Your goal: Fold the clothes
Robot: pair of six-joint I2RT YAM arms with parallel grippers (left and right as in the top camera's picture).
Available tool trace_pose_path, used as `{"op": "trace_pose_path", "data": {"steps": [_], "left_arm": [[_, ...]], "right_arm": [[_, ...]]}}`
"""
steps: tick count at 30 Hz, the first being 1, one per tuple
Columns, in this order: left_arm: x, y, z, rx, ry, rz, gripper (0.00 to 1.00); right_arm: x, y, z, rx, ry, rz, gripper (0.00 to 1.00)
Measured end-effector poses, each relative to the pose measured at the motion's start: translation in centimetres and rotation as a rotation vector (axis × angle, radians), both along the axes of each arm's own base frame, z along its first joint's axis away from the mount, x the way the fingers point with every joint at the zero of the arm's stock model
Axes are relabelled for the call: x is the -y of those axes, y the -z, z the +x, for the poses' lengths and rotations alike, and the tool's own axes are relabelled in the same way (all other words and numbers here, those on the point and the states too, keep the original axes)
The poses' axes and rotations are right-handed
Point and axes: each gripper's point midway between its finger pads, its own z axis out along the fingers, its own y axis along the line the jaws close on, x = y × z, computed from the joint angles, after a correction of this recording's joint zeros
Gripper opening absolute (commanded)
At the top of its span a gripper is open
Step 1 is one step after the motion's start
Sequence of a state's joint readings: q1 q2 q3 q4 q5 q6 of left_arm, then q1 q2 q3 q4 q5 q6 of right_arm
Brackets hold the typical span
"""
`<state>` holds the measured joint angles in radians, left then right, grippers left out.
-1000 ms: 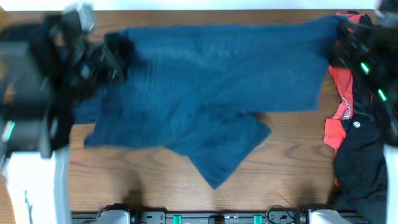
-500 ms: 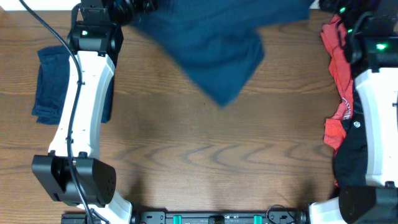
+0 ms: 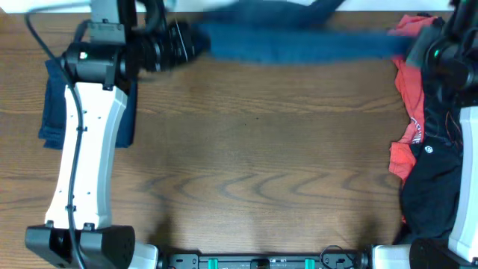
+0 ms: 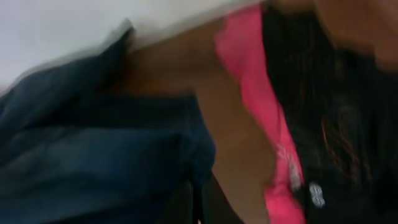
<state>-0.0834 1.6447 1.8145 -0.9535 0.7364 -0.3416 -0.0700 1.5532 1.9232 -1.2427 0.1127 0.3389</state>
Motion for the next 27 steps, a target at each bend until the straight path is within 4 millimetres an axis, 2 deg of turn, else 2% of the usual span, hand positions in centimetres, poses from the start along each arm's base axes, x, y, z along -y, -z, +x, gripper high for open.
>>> {"op": "trace_pose_path", "data": {"steps": [5,7,10,16,20,21,24,27], "left_arm": [[-0.7,5.2,-5.4,-0.299,0.035,0.071,0.06],[-0.9,6.6,-6.9,-0.378,0.047,0.081,0.06],[-0.9,8.9,-9.4,-0.517,0.067,0.088,0.06],[0.4,13.2,-14.4,-0.729,0.153,0.089,0.06],[0.9,16.2,-17.8,-0.815,0.187,0.096,0.06],[0.4,16.9,-18.6,-0.818,0.182,0.130,0.06],[-2.8,19.1,-20.5,-0.806,0.088,0.274,0.06],[-4.5,19.7,-21.2,-0.735,0.013,0.346,0.06]], "right_arm": [[-0.2,5.5,-4.5,-0.269,0.049,0.043,0.01],[-0.2,7.0,-5.9,-0.344,0.079,0.054,0.01],[0.1,8.2,-7.8,-0.430,0.138,0.076,0.01],[1.3,8.5,-10.5,-0.509,0.233,0.110,0.01],[1.3,8.0,-12.0,-0.525,0.244,0.112,0.01],[2.0,7.7,-12.1,-0.515,0.259,0.077,0.01],[6.1,6.5,-12.6,-0.471,0.380,-0.064,0.01],[7.5,5.8,-11.6,-0.407,0.405,-0.108,0.01]]}}
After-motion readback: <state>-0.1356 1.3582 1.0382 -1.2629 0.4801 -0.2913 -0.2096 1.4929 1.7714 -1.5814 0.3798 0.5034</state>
